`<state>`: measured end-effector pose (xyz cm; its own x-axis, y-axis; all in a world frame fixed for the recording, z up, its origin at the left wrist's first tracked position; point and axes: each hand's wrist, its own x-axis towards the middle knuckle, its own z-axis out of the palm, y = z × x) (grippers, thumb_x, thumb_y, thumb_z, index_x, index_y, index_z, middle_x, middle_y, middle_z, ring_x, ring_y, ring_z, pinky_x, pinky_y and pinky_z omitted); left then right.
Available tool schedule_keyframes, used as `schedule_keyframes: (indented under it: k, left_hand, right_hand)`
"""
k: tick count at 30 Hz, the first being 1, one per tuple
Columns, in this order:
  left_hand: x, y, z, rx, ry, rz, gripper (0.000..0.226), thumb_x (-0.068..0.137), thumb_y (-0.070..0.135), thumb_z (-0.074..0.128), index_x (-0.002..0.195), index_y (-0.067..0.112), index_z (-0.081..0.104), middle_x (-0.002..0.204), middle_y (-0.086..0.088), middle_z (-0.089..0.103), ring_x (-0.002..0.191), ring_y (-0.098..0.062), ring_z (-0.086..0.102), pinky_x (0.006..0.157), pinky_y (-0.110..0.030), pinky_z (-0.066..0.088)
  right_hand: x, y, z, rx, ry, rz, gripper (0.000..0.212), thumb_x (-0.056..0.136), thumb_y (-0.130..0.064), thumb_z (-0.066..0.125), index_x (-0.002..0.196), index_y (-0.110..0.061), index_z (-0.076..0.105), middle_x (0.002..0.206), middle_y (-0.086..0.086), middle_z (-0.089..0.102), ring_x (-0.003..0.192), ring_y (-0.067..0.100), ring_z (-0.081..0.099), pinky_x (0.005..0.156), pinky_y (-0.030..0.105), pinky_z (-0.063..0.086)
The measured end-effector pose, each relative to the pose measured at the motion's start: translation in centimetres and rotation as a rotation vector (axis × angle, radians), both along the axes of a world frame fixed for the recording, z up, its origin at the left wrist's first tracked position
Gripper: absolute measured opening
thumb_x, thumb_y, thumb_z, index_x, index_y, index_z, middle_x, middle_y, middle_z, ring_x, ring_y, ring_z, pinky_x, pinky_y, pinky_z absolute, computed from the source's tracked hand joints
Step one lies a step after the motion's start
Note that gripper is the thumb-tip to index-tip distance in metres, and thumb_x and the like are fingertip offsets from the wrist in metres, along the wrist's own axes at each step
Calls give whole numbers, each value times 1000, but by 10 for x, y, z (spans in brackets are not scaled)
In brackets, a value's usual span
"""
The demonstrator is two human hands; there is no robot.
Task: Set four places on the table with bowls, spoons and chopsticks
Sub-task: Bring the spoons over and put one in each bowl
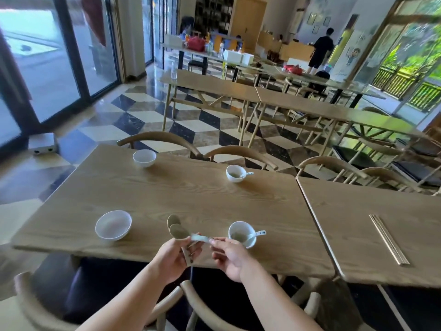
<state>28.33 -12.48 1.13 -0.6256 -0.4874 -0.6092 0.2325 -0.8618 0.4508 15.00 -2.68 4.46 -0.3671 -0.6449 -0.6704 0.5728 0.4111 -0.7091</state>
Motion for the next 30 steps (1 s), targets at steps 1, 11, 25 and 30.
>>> schedule_keyframes:
  k: [1,11,25,30]
  left_hand:
    - [-3,-4,0,8,-3,15,28,97,-2,48,122,-10,58,112,-26,68,82,-27,73,73,-35,62]
    - [-3,-42,-8,44,-129,255,30,95,-20,34,118,-12,51,115,-24,66,95,-33,69,68,-39,63]
    - [115,-105,-40,57,-252,509,24,103,12,50,119,-1,62,115,-15,73,84,-22,77,77,-40,58]
    - [160,-159,-60,123,-235,494,21,98,15,59,110,-1,66,110,-17,75,81,-28,77,60,-35,62]
  right_hand:
    - [-7,-6,1,-15,-40,-19,10,87,-3,67,82,-10,61,59,3,61,46,12,49,39,17,36]
    - [-59,-97,-15,-61,-321,27,13,90,-7,61,77,-8,61,57,4,61,43,12,53,37,19,40]
    - [22,-183,-65,162,-367,206,12,93,-4,51,85,-3,60,61,8,64,55,16,47,38,19,38]
    - [69,-222,-70,178,-352,164,8,92,-4,54,88,-4,61,64,9,63,55,16,49,39,20,39]
